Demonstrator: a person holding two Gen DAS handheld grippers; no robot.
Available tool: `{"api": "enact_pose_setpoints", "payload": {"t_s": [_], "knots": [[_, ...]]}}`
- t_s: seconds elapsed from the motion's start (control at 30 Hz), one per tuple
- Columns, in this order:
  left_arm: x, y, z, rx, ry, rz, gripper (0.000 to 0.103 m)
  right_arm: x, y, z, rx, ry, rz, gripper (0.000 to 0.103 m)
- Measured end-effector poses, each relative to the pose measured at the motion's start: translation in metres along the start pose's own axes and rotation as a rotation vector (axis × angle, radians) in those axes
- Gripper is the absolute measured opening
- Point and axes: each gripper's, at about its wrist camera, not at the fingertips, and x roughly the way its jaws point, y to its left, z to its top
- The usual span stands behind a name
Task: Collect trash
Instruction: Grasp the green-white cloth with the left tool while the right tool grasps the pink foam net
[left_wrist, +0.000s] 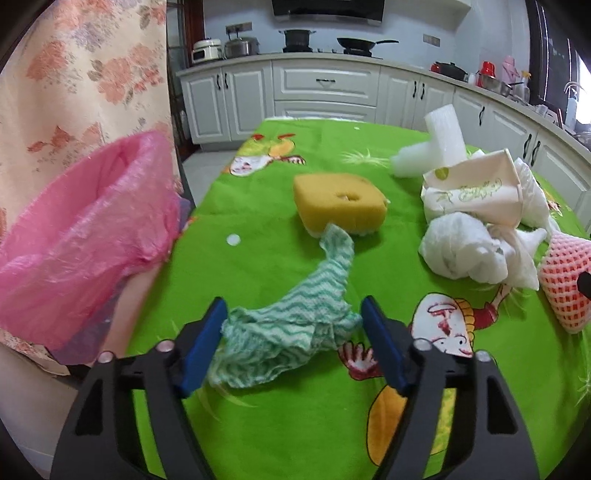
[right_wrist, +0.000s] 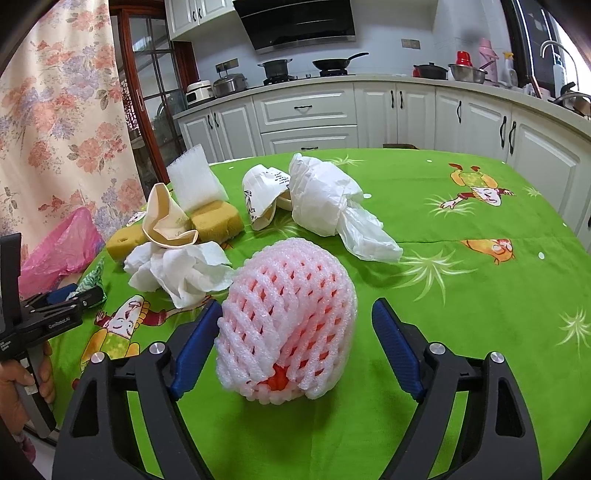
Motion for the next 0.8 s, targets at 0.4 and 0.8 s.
{"api": "enact_pose_setpoints", "payload": {"t_s": [0.4, 0.8], "knots": [[-0.004, -0.007, -0.002, 0.032, -0.023, -0.039, 0.04, 0.0, 0.001, -0.001, -0.009, -0.001, 0.014, 0.053], [-0.046, -0.005, -0.016, 0.023, -0.128, -0.047, 0.037, -0.012, 0.013, -0.004, -0.062, -0.028, 0.044, 0.034]]}}
